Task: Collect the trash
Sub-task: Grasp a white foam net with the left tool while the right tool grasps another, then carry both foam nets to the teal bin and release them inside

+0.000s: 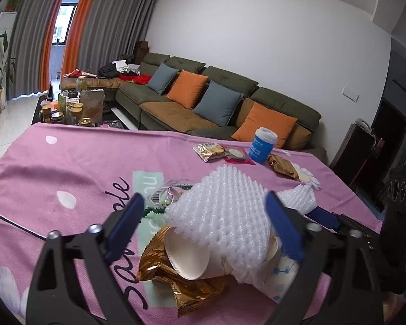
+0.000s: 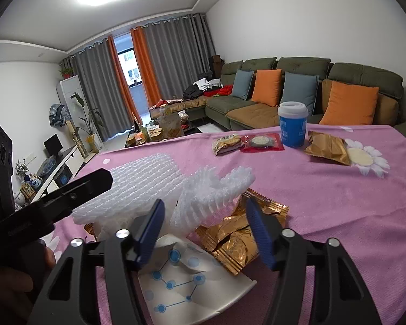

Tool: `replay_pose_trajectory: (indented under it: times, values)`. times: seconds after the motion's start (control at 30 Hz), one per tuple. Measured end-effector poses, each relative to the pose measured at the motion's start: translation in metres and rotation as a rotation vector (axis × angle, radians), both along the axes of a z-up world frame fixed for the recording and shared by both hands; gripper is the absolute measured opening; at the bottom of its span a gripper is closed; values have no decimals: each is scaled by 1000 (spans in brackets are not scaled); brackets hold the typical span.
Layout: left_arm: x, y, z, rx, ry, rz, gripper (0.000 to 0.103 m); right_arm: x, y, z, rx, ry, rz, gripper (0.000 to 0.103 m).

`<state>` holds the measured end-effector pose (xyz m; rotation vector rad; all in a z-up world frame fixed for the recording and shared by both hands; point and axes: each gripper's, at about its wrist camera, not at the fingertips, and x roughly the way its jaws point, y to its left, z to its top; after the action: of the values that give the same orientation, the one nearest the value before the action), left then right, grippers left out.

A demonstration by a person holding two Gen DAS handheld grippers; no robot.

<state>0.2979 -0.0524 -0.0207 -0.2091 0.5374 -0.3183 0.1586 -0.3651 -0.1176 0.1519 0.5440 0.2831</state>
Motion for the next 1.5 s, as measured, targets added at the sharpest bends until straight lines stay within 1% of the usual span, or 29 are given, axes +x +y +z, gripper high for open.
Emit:
replay_pose_trajectory:
  times: [0.03, 0.1, 0.13, 0.17, 0.2, 0.27, 0.3, 0.33, 0.37, 0.4, 0.43, 0.5, 0.6, 0.73, 0.9, 1.1, 1.23, 1.5]
  values:
    - [2, -1, -2, -2, 7, -12, 73, 2, 1, -1, 0, 8, 3, 54]
    - [3, -3, -6, 2, 14, -25, 66, 4, 0, -3, 10, 14, 6, 45]
    - [3, -4, -8, 3, 14, -31, 60, 3, 1, -3, 7, 15, 7, 43]
    - [0, -6, -9, 5, 15, -38, 57, 4, 1, -3, 6, 17, 9, 38]
    - [-1, -7, -10, 7, 14, -45, 52, 4, 2, -4, 9, 20, 12, 30]
    - [-6, -8, -9, 18, -6, -38, 44, 5, 2, -4, 10, 22, 19, 24]
    - [-8, -8, -8, 16, -17, -41, 38, 5, 3, -4, 11, 23, 22, 18]
    - [-10, -9, -8, 18, -20, -50, 30, 6, 3, -5, 14, 28, 26, 16]
    - [-11, -9, -8, 22, -24, -50, 25, 6, 2, -5, 17, 28, 25, 13]
    - [-13, -10, -7, 28, -32, -50, 17, 4, 2, -4, 23, 22, 24, 12]
    - [-14, -9, -7, 28, -42, -53, 15, 5, 1, -3, 23, 18, 26, 12]
    - [-18, -8, -4, 22, -55, -54, 13, 3, 1, 0, 24, 3, 25, 11]
    - [-27, -6, 4, 17, -88, -54, 12, 0, 1, 4, 21, -14, 25, 10]
    - [-41, 3, 21, 0, -142, -39, 12, -6, 1, 15, 6, -60, 16, 10]
    - [-63, 20, 44, -13, -203, 2, 12, -13, -2, 32, -6, -118, 1, 10]
    - [-97, 41, 64, 17, -265, 60, 12, -30, 1, 53, -40, -198, -4, 10]
    - [-119, 52, 73, 32, -286, 93, 12, -43, 4, 64, -51, -238, 6, 10]
    - [-176, 77, 85, 64, -324, 177, 12, -74, 21, 83, -57, -303, 75, 10]
